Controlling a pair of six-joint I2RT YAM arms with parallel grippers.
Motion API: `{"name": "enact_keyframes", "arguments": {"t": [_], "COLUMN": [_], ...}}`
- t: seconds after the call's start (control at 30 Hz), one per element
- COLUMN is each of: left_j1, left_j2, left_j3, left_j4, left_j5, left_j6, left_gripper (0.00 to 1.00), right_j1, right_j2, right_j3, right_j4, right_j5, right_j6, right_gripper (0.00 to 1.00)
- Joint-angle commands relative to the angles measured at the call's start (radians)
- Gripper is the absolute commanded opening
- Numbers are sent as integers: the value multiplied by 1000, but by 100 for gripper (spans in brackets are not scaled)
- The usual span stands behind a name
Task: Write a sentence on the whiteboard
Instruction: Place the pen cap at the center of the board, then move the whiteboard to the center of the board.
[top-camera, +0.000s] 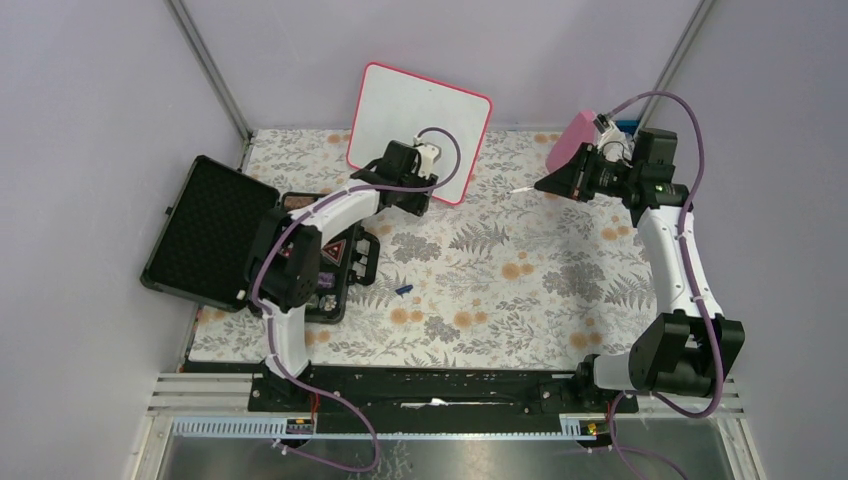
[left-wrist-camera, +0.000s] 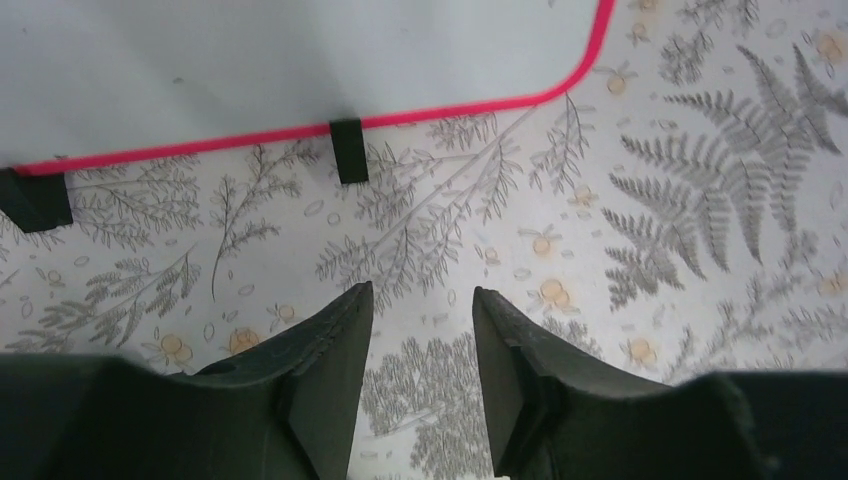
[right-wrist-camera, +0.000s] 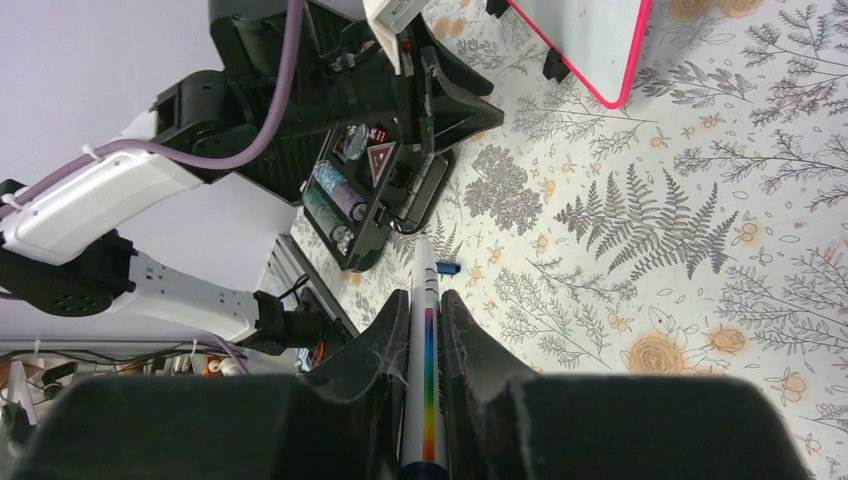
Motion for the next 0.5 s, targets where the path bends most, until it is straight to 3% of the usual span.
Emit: {"name": "enact_keyframes", "arguments": {"t": [0.0, 0.2, 0.47], "left_j1": [-5, -4, 8], "left_j2": [54, 128, 209], "left_j3": [71, 116, 172], "left_j4": [137, 141, 121], "left_j5": [-86, -157, -142], "left_j6": [-48, -40, -40], "left_gripper": [45, 42, 41], "right_j1": [-31, -47, -54], "right_j2": [-37, -23, -10], "right_j3": [-1, -10, -12], "right_j4": [19, 21, 21], "right_j5": [-57, -72, -76], "right_j6": [-21, -27, -35], "right_gripper": [0, 0, 0]}}
